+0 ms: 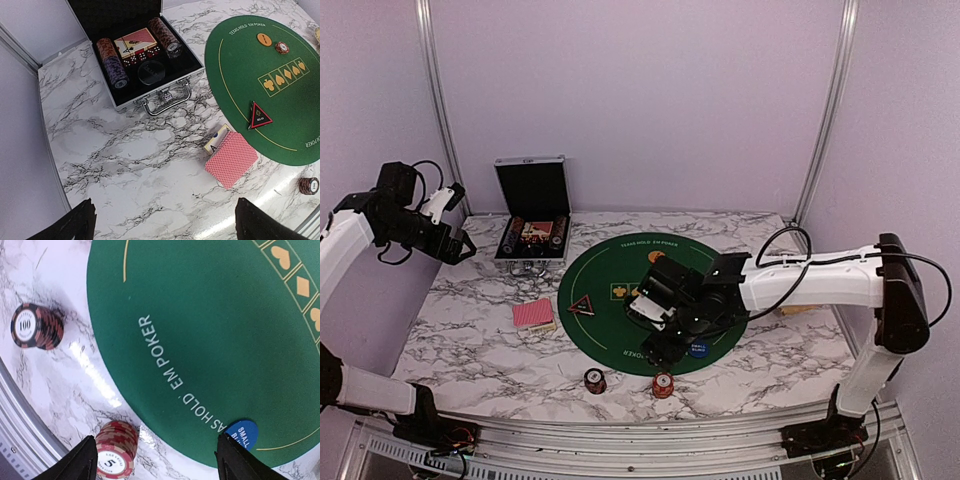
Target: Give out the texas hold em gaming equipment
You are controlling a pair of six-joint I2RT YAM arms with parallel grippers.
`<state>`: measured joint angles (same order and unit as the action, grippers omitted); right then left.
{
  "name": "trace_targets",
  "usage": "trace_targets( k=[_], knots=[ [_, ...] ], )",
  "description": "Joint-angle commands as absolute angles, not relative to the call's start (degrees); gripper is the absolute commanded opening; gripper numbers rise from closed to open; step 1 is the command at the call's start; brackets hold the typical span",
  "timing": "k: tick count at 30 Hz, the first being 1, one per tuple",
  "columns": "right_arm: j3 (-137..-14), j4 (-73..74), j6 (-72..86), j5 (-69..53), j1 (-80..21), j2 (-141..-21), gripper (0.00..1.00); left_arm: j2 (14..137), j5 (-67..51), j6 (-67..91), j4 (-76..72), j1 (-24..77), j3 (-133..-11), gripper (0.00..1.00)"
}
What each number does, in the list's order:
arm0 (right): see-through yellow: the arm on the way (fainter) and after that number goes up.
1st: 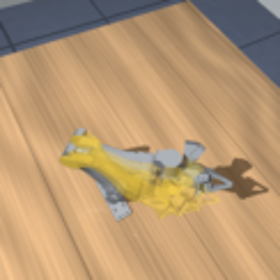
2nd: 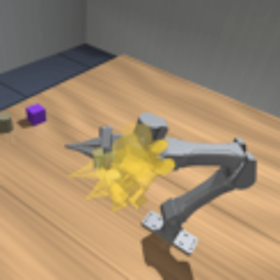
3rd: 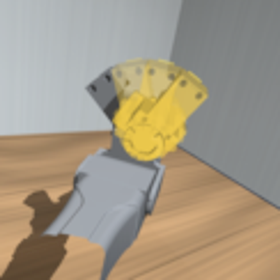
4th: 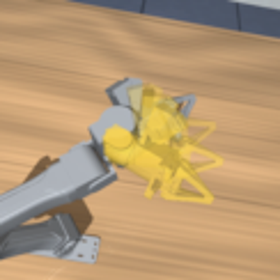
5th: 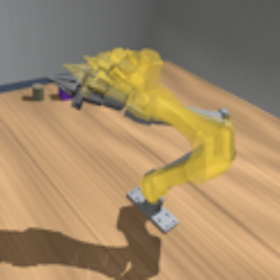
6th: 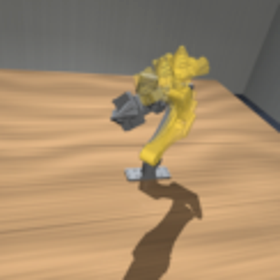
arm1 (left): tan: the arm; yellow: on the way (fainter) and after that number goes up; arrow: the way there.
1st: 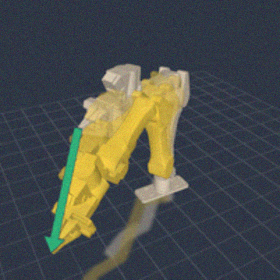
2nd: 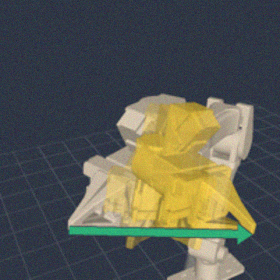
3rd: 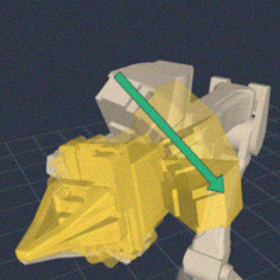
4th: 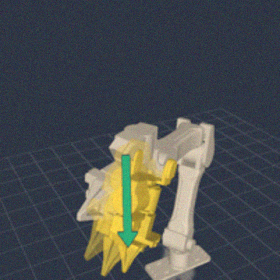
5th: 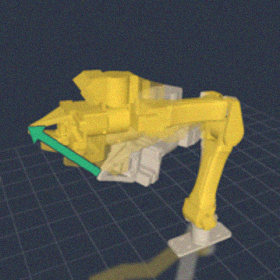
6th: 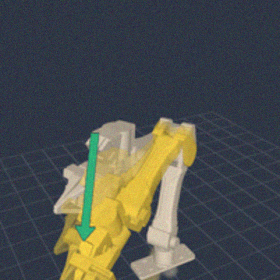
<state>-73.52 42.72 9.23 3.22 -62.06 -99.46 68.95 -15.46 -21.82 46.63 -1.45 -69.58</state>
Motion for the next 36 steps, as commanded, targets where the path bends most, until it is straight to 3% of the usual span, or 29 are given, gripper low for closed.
trace_targets(
  k=[1, 26, 36],
  knots=[
    [-72.1, 44.5, 11.6, 0.6, -64.6, -96.8, 0.79, 67.9, -16.4, -22.9, 46.4, -1.5, -69.6, 0.99],
    [-68.2, 41.4, 11.2, -5.1, -66.3, -100.9, 0.70, 67.7, -16.8, -25.2, 47.3, -1.6, -69.0, 0.99],
    [-67.9, 40.9, 10.7, -5.4, -66.3, -101.8, 0.59, 68.1, -16.3, -25.4, 47.2, -1.5, -69.3, 0.99]
  ],
)
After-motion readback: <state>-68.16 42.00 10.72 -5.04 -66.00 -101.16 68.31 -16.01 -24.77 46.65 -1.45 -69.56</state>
